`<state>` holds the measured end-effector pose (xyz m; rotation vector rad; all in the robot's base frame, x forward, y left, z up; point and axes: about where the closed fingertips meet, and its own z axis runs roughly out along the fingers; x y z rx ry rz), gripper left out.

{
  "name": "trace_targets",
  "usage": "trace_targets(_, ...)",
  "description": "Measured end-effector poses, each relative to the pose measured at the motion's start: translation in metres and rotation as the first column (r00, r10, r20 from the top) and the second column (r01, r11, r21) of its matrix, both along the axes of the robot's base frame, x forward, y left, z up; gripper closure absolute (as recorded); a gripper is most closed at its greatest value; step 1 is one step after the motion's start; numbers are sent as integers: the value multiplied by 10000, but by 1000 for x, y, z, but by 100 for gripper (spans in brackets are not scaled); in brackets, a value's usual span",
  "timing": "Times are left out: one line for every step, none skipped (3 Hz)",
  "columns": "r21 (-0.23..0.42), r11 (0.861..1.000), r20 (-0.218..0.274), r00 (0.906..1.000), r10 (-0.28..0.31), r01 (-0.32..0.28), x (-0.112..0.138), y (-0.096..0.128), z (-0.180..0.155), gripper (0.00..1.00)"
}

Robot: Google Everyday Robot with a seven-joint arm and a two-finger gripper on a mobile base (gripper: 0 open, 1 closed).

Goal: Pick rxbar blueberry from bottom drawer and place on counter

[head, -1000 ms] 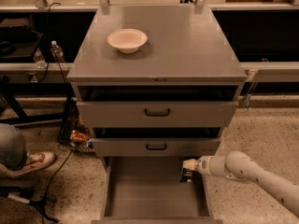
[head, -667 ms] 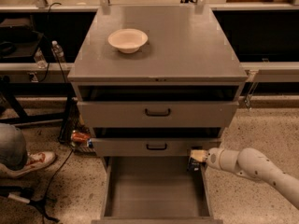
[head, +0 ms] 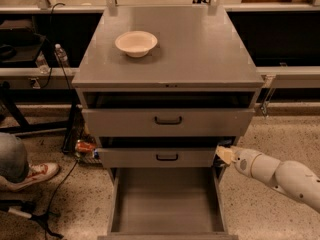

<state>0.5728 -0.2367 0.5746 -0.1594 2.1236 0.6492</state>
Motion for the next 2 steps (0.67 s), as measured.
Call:
trace_targets(-573, 9983, 766, 9970, 115, -71, -7, 3, 43, 100)
trace_targets(-624, 9980, 841, 9964, 124, -72, -8, 3, 49, 100)
